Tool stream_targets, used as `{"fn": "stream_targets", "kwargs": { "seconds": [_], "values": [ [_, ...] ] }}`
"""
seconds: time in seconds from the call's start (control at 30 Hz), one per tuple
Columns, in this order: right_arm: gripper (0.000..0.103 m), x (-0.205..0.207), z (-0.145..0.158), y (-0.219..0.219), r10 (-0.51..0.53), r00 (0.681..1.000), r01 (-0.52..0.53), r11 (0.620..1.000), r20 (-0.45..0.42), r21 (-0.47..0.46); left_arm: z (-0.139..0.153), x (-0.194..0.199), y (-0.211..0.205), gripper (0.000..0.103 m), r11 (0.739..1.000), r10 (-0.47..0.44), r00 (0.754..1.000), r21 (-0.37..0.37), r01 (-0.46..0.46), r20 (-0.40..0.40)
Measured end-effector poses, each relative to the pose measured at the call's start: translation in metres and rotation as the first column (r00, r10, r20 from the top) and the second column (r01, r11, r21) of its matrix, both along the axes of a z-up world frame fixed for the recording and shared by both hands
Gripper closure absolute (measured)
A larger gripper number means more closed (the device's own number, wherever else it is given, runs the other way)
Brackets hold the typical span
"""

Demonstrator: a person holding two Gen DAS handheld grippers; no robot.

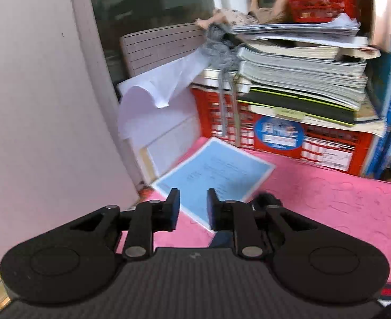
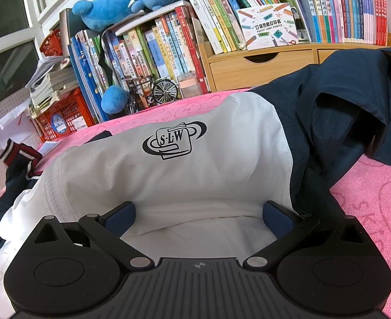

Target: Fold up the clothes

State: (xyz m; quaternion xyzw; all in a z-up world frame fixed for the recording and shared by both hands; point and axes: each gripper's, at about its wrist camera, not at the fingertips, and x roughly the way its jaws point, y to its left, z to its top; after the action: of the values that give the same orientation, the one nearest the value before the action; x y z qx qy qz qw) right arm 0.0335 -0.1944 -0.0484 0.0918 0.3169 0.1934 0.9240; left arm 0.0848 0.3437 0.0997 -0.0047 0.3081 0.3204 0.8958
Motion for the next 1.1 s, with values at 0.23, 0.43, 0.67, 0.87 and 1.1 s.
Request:
{"fn": "stream_targets", "kwargs": {
  "seconds": [0.23,0.43,0.67,0.87,1.1],
  "values": [
    [0.0,0.0,0.0,0.0,-0.002,1.0,0.002,1.0,0.002,-0.002,-0.006,-0.012,-0.098,0.038,0.933,-0.357,0.934,0.048,0.356,0.007],
    [0.008,-0.009,0.005,-0.008,-0.018,0.998,0.014,0.998,0.062,0.062,-0.03,-0.028,-0.227,0.021,0.679,-0.733,0.679,-0.068,0.731,-0.029],
    [0.008,0.01,0.076,0.012,0.092,0.949,-0.084,0.996,0.3,-0.04,-0.079,-0.058,-0.328,0.019,0.413,-0.893,0.397,-0.037,0.91,-0.213],
    [0.073,0.077,0.069,0.068,0.216,0.972,-0.172,0.927,0.097,-0.334,-0.094,-0.071,-0.332,0.019,0.372,-0.905,0.358,-0.021,0.928,-0.231],
    [0.075,0.022,0.047,0.043,0.225,0.974,-0.19,0.882,0.031,-0.432,-0.091,-0.063,-0.312,0.007,0.398,-0.914,0.382,-0.129,0.908,-0.133]
  ]
}}
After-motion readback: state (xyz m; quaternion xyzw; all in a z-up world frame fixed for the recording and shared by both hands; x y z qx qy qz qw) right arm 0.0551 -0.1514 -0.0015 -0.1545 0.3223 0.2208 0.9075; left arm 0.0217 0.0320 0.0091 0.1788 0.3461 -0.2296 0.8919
